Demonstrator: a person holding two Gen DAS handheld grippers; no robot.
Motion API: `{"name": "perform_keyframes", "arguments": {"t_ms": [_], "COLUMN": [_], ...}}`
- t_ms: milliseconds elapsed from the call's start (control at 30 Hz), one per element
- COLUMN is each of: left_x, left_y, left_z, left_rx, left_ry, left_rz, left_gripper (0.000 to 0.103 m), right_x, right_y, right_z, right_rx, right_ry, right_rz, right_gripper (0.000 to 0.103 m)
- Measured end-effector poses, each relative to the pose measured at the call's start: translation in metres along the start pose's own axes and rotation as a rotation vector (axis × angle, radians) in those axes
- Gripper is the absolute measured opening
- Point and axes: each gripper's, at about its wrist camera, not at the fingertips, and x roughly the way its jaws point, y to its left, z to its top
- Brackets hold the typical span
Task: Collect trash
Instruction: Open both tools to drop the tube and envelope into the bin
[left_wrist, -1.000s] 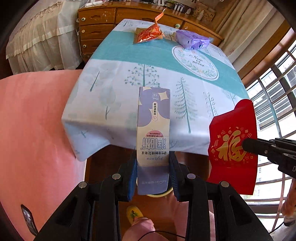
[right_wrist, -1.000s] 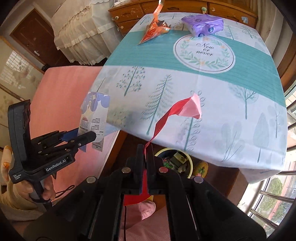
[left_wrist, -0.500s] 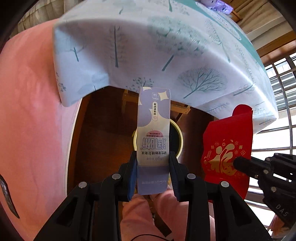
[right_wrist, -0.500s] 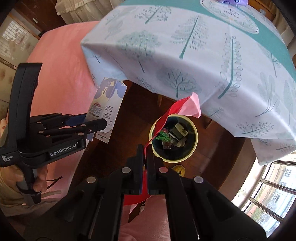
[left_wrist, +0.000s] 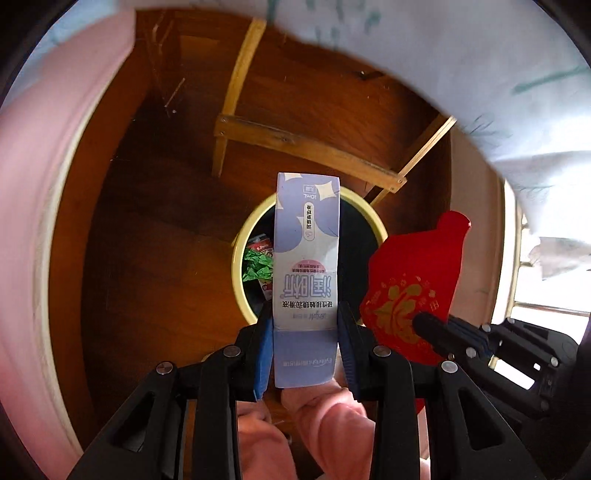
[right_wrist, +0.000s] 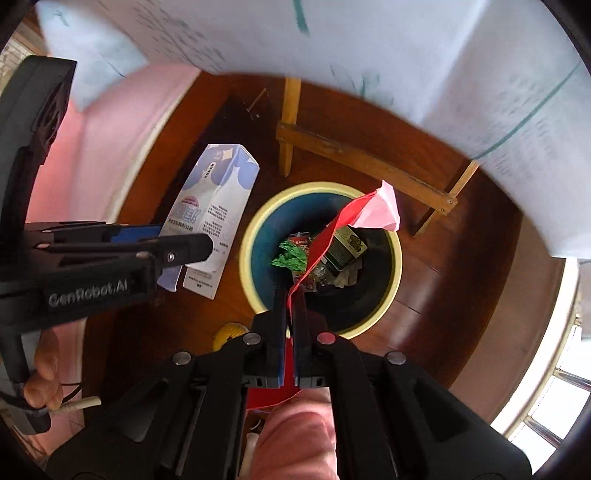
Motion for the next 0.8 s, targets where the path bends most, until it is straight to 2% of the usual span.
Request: {"name": "perform_keyframes", "arguments": {"t_ms": [133,200,267,300,333,533,700,767,800], "left_x": [0.036,0.046,0.053,0.056,0.057,0.051,0.031,0.023,0.018], "left_y": [-0.004,-0.003,-0.004,-0.005,-0.005,0.011,0.021,0.024,0.025], "left_z": [0.002,0.002,0.004,0.005,0.006,0.008,0.007,0.006,0.005], "left_rx": [0.048,0.06,0.064,0.066,0.068,0.039,0.023,0.02,0.022], "left_ry": [0.014,0.028,0.041,0.043,0.036,0.003,-0.011,-0.028,-0.036], "left_rz": [0.039,0.051,0.059,0.065,0.064,0.044,0.033,0.033,0.032], "left_gripper": [0.032,0.036,0.046,0.062,0.073,0.08,0.081,0.081,0.081], "right_x": [0.044,0.061,0.074,0.079,0.083,0.099,0.098,0.097,0.097], "right_y": [-0.019,-0.026,-0.029,-0.029,-0.031,-0.038,-0.033,-0.032,-0.032], "right_z": [0.001,0.008,0.009,0.009,0.01,0.014,0.014,0.014,0.015], "right_rx": [0.04,0.056,0.056,0.055,0.059,0.117,0.121,0.13,0.132], "right_ry": [0.026,0.048,0.056,0.059,0.065,0.113,0.116,0.117,0.114], "right_rz": [0.01,0.025,0.025,0.026,0.022,0.008,0.001,0.004,0.004], "right_gripper": [0.001,0.001,0.001,0.001,0.001,0.001,0.002,0.01,0.028]}}
